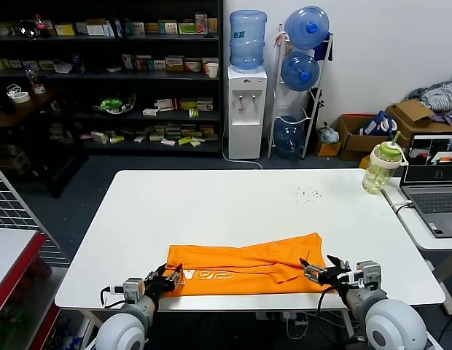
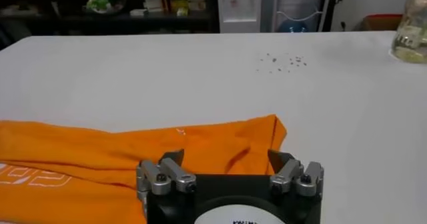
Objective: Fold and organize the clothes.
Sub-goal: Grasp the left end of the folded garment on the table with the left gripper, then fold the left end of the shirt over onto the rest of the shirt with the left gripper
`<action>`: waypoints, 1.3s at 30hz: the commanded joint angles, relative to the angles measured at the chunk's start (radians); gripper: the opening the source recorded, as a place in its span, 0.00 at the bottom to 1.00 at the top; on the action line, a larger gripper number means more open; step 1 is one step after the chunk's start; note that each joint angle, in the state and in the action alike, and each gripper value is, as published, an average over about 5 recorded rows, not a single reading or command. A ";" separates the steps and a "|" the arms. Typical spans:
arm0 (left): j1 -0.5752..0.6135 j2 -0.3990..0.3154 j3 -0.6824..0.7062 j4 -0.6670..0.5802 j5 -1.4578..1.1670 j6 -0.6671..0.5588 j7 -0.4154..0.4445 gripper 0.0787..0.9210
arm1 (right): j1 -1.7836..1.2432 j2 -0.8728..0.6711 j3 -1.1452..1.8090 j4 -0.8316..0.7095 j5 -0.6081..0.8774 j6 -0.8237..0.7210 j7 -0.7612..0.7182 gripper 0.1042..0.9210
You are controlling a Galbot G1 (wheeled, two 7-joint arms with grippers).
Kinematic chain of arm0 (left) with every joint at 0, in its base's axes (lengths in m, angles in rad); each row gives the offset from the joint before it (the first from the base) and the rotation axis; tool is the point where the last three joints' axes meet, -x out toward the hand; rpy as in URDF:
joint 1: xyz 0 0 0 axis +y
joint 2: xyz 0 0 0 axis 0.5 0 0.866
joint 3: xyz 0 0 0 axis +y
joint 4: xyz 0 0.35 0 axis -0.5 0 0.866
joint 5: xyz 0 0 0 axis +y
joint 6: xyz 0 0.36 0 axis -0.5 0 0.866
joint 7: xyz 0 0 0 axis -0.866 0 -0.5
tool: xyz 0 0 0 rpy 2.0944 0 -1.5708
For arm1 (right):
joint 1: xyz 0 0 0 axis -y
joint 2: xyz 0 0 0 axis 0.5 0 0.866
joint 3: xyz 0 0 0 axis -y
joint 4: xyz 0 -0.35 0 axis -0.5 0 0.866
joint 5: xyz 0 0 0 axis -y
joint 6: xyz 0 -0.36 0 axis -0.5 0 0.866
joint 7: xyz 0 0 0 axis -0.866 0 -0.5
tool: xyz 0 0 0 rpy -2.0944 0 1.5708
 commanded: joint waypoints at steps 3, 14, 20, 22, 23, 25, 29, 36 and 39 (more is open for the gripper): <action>0.003 -0.015 0.000 0.014 0.003 -0.017 -0.001 0.38 | 0.001 0.006 -0.003 -0.003 -0.006 0.005 0.002 0.88; 0.004 0.050 -0.028 -0.044 -0.012 -0.029 -0.017 0.06 | 0.007 0.013 -0.006 -0.005 -0.020 0.012 0.004 0.88; 0.025 0.179 -0.143 -0.058 -0.060 -0.028 -0.014 0.06 | 0.012 0.023 -0.010 -0.005 -0.029 0.014 0.005 0.88; 0.037 0.248 -0.197 -0.044 -0.091 -0.029 -0.006 0.06 | 0.012 0.026 -0.011 -0.006 -0.032 0.015 0.005 0.88; 0.044 0.282 -0.222 -0.031 -0.107 -0.031 0.000 0.06 | 0.014 0.028 -0.012 -0.006 -0.034 0.016 0.005 0.88; 0.058 0.352 -0.269 0.007 -0.142 -0.041 0.013 0.06 | 0.016 0.033 -0.016 -0.009 -0.038 0.017 0.005 0.88; 0.065 0.473 -0.318 0.135 -0.200 -0.065 0.042 0.06 | 0.021 0.045 -0.023 -0.013 -0.046 0.019 0.003 0.88; 0.014 0.601 -0.294 0.325 -0.150 -0.096 0.090 0.06 | 0.018 0.051 -0.017 -0.016 -0.052 0.026 0.000 0.88; 0.019 0.623 -0.280 0.327 -0.129 -0.095 0.083 0.06 | 0.011 0.057 -0.011 -0.015 -0.059 0.027 0.000 0.88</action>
